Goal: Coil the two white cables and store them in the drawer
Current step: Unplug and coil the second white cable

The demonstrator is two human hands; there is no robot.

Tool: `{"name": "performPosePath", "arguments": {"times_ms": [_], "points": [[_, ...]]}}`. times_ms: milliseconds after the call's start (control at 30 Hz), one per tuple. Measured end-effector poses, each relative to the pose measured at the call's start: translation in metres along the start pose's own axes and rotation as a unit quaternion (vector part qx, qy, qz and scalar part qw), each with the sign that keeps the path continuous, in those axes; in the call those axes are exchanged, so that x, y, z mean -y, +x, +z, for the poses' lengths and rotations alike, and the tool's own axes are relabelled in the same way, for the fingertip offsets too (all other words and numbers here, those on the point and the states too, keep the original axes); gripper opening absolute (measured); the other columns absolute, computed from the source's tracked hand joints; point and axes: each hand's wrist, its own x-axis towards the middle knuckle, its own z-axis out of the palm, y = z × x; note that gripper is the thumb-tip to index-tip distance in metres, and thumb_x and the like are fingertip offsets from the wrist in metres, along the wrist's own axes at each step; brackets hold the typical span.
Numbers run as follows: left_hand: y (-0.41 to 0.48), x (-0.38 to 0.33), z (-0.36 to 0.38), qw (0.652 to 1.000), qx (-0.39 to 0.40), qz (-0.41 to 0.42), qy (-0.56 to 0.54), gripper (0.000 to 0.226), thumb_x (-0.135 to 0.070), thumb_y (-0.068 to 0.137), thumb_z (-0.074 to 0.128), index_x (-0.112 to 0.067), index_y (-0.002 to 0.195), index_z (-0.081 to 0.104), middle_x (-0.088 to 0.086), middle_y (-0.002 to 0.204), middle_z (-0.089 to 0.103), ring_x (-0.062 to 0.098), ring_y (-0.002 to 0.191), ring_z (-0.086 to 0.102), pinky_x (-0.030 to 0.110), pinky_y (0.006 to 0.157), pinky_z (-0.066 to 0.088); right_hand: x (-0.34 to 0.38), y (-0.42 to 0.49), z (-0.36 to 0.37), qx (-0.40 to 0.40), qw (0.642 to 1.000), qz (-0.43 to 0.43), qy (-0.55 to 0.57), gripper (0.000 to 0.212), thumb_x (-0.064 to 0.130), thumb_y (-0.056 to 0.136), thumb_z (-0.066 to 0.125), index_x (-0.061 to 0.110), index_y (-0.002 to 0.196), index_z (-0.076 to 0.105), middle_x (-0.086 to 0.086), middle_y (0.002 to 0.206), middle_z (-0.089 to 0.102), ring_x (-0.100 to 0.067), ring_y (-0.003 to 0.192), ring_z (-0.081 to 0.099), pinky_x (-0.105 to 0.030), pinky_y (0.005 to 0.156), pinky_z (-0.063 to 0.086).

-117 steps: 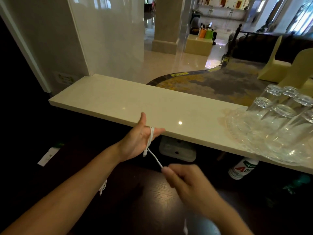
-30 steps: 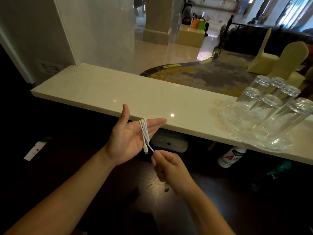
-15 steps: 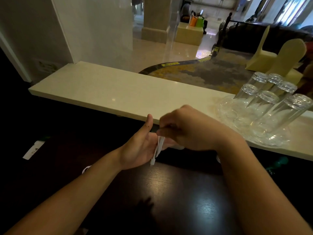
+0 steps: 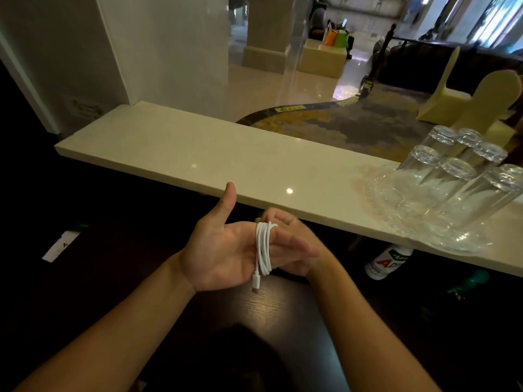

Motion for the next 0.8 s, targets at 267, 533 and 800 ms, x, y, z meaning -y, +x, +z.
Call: {"name": "performPosePath", "arguments": {"times_ms": [267, 533, 800], "points": [[-0.003, 0.005, -0.008, 1.0, -0.029, -0.01, -0.006, 0.098, -0.074, 0.083, 0.041, 0.018, 0.117, 0.053, 0.036, 0.126, 0.049, 0.047, 0.123, 0.045, 0.054, 0.113, 0.026, -0.041, -0.027, 0.022, -0.07, 0.988, 0.006, 0.139, 0.031, 0.024, 0.086, 0.058, 0.003, 0.108, 0.06, -0.012, 0.09, 0.068, -0.022, 0.085, 0.065, -0.039, 0.085, 0.053], [0.001, 0.015, -0.01, 0.994, -0.096, -0.027, 0.041, 0.045, -0.045, 0.097, 0.041, -0.015, 0.064, 0.037, -0.003, 0.045, 0.042, 0.018, 0.053, 0.049, 0.031, 0.076, 0.049, -0.028, -0.044, 0.014, -0.066, 0.994, 0.006, 0.087, 0.026, 0.019, 0.093, 0.057, 0.003, 0.113, 0.06, -0.012, 0.08, 0.059, -0.013, 0.057, 0.05, -0.029, 0.063, 0.044], [0.005, 0.01, -0.009, 0.995, -0.09, -0.044, 0.024, 0.054, -0.048, 0.101, 0.028, -0.019, 0.056, 0.033, -0.001, 0.047, 0.02, 0.017, 0.048, 0.02, 0.034, 0.072, 0.041, -0.009, -0.052, 0.011, -0.082, 0.994, -0.034, -0.059, 0.031, 0.009, 0.099, 0.047, -0.006, 0.121, 0.062, -0.019, 0.092, 0.067, -0.021, 0.065, 0.062, -0.035, 0.067, 0.048]]}}
